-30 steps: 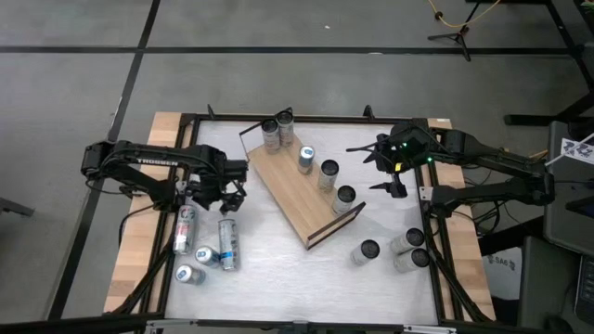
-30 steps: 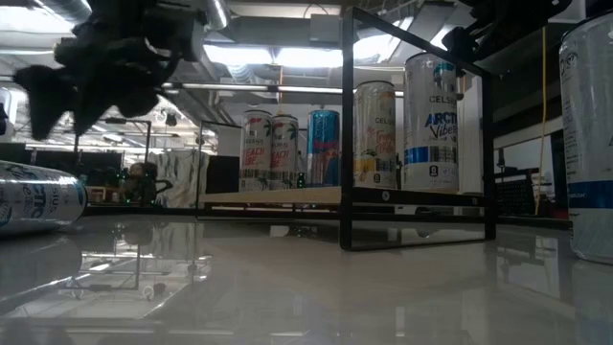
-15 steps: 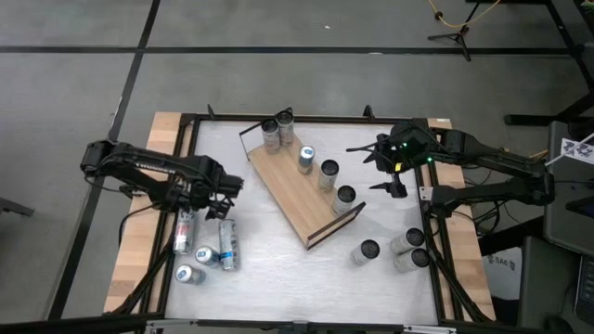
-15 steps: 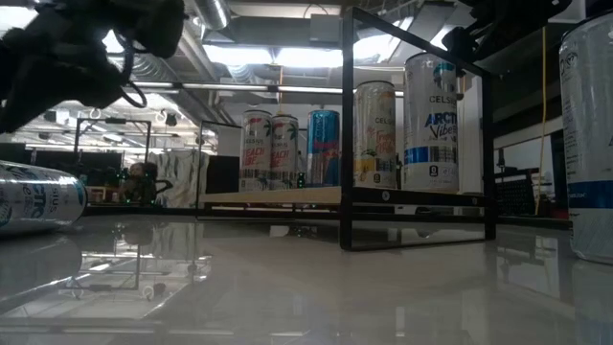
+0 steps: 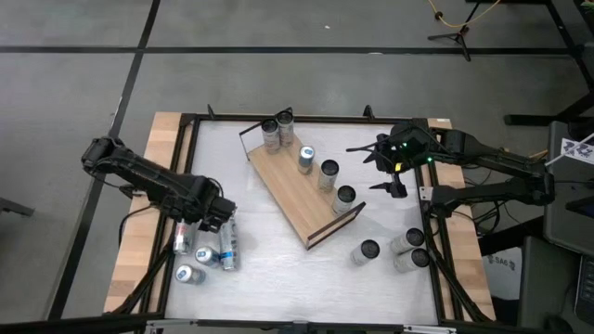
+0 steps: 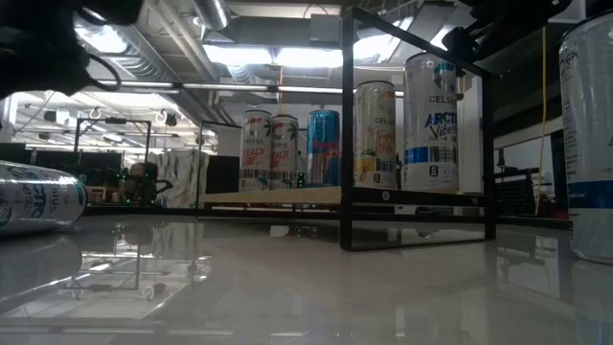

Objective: Place canned beverage on shelf
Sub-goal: Put the white-pink soda can on the shelf and align with the other white-pink soda can

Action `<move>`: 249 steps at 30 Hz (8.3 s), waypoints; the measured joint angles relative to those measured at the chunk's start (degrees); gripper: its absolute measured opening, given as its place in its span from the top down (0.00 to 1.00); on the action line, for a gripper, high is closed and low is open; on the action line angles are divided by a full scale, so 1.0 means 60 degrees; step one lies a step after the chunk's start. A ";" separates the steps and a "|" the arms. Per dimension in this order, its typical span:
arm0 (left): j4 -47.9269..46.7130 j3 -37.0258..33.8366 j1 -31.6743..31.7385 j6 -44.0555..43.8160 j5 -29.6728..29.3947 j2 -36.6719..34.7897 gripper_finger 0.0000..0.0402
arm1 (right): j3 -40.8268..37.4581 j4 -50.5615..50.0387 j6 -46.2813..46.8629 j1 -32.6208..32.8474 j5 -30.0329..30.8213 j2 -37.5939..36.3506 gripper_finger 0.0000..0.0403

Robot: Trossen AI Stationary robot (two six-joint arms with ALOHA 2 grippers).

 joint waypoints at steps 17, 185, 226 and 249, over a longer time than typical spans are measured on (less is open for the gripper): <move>0.0007 -0.0004 -0.2432 -0.3181 -0.1557 0.0000 0.32 | 0.0003 -0.0002 0.0000 0.0004 -0.0001 0.0002 0.06; 1.4651 -0.1891 0.2283 0.6465 -1.7529 0.4211 0.43 | 0.0000 0.0020 0.0000 0.0003 -0.0002 0.0000 0.06; 1.4638 -0.1876 0.2684 0.6470 -1.6647 0.4200 0.38 | 0.0000 0.0015 0.0000 0.0002 0.0000 0.0000 0.06; 1.4598 -0.1898 0.2477 0.7001 -1.6442 0.4200 0.19 | 0.0001 0.0012 0.0002 0.0004 -0.0001 0.0001 0.06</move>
